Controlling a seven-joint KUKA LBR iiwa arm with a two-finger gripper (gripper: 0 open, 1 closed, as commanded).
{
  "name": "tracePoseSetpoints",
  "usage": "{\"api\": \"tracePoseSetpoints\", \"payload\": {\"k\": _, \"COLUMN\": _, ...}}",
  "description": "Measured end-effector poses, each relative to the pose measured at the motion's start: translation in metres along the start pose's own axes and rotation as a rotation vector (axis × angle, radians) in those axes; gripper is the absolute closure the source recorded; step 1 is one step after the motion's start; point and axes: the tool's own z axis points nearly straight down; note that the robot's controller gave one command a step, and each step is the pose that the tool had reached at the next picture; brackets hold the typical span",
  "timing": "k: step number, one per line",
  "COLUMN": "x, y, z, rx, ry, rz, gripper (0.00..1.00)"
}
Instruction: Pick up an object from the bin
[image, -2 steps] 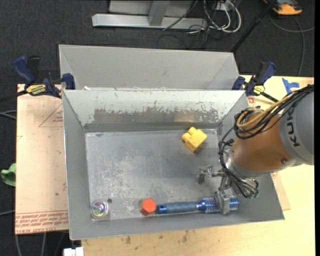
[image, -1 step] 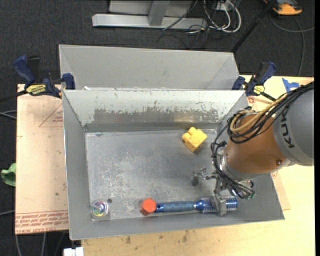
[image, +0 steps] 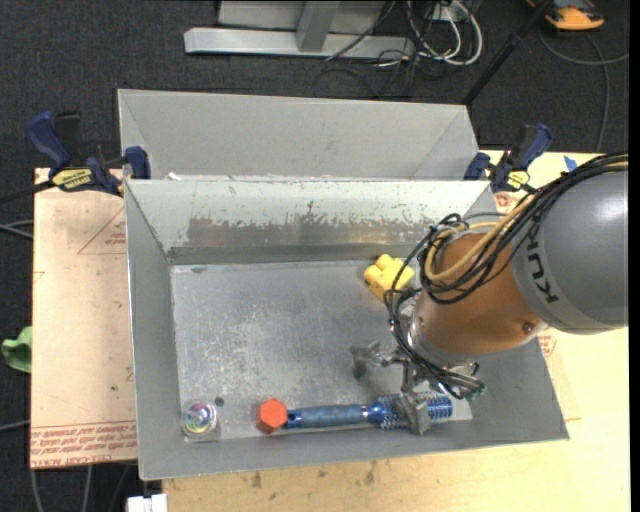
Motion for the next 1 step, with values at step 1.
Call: {"api": "tracePoseSetpoints", "payload": {"k": 1, "x": -0.0142, "y": 0.0241, "z": 0.001, "rx": -0.004, "ry": 0.007, "rz": -0.071, "gripper": 0.0}}
